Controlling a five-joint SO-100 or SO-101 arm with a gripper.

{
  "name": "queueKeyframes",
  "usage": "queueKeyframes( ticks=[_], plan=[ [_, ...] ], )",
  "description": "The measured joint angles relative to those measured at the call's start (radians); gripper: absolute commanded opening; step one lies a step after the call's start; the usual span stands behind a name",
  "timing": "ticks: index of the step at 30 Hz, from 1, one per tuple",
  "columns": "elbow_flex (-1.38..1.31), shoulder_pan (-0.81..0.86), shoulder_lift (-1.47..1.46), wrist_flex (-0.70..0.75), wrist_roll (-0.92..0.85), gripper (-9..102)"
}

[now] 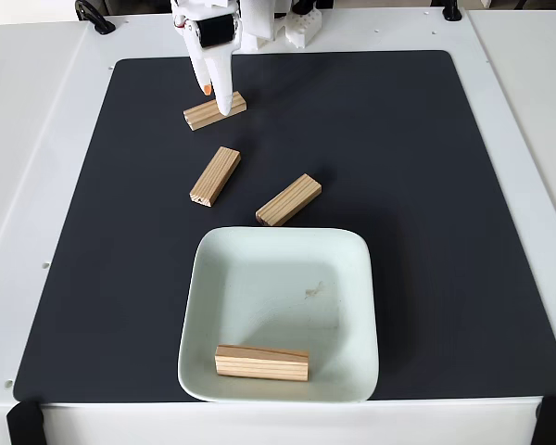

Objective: Pick up the wooden block and place them on the plate.

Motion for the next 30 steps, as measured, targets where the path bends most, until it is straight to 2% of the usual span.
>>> queueKeyframes(
  ticks=[30],
  plan=[
    [-0.049,-0.011,-0.173,-0.048,0.011,24]
  ],
)
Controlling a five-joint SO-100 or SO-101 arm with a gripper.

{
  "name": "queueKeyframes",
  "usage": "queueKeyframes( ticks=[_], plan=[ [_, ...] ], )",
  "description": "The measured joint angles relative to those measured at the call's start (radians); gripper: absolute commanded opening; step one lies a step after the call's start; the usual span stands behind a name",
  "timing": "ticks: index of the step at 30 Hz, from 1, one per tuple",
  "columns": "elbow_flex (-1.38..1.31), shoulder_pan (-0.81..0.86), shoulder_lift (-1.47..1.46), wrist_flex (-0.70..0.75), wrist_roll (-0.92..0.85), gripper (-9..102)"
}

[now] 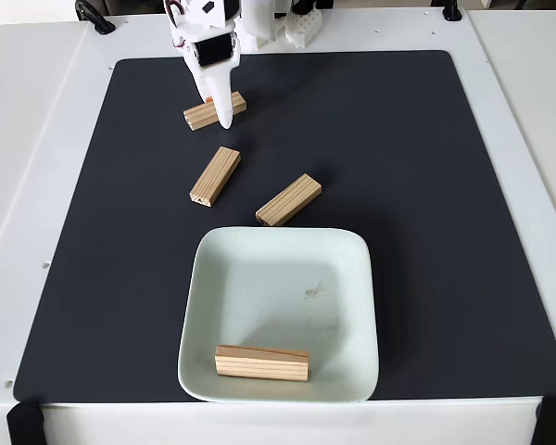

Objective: Pick up the wooden block and place them on the plate.

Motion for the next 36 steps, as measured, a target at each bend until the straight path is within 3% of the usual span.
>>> queueKeyframes(
  ticks=[15,22,36],
  plan=[
    [-0.005,0.005,-0.057,0.0,0.0,23],
    [-0.005,-0.008,-0.077,-0.011,0.009,-2],
    [-0.028,-0.037,0.003,-0.002,0.015,0]
  ],
)
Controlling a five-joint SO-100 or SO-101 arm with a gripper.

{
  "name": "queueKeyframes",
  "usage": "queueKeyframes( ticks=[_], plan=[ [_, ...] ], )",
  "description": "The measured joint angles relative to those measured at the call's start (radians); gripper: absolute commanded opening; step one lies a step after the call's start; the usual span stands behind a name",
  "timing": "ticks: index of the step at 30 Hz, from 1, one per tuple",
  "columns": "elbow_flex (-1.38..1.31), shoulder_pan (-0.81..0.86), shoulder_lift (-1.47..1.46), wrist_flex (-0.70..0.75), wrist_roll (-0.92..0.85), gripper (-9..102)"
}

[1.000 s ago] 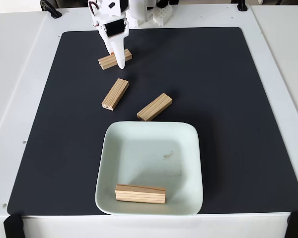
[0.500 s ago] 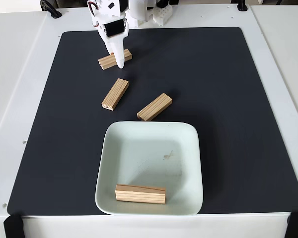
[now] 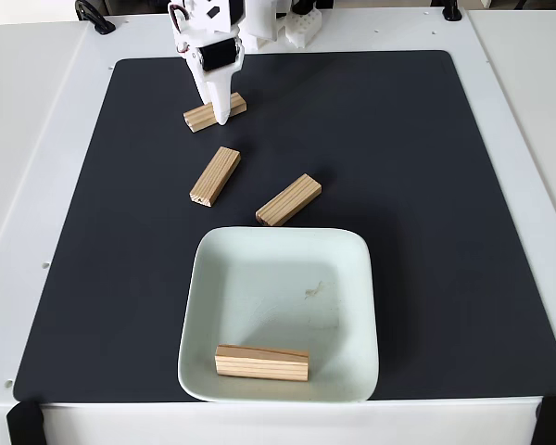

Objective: Pick up the wooden block and place them on the plate.

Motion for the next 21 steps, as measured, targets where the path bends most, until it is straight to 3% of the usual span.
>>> queueKeyframes(
  ticks=[11,21],
  plan=[
    [-0.189,-0.288,0.259,0.002,0.472,0],
    [-0.818,-0.422,-0.299,0.002,0.853,0]
  ],
)
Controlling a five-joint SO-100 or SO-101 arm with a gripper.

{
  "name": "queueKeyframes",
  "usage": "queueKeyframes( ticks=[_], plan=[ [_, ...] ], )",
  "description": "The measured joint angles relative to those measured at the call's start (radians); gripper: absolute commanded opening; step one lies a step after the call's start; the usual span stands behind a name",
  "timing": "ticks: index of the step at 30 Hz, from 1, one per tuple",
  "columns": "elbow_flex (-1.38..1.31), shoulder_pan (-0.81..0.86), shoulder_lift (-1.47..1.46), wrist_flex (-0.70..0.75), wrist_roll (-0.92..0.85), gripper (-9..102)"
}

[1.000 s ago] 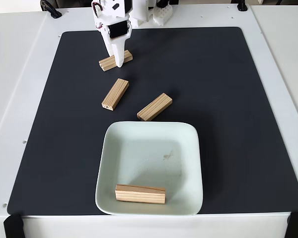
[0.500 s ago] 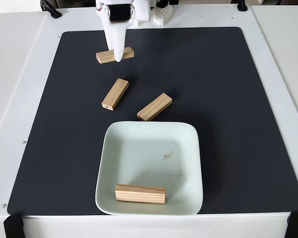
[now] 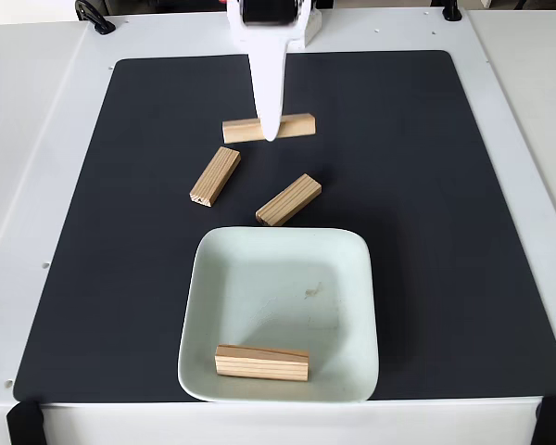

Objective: Pick up the wooden block and place them on the plate.

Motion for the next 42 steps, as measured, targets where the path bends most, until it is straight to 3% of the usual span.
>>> queueKeyframes(
  ticks=[8,16,30,32,38,42],
  plan=[
    [-0.549,-0.023,-0.511,0.0,0.107,0],
    [-0.96,-0.026,-0.834,0.0,0.156,0],
    [-1.088,-0.025,-0.957,0.0,0.156,0],
    [-1.088,-0.025,-0.957,0.0,0.156,4],
    [-1.08,-0.025,-0.957,0.002,0.16,35],
    [-1.048,-0.025,-0.957,0.002,0.16,39]
  ],
)
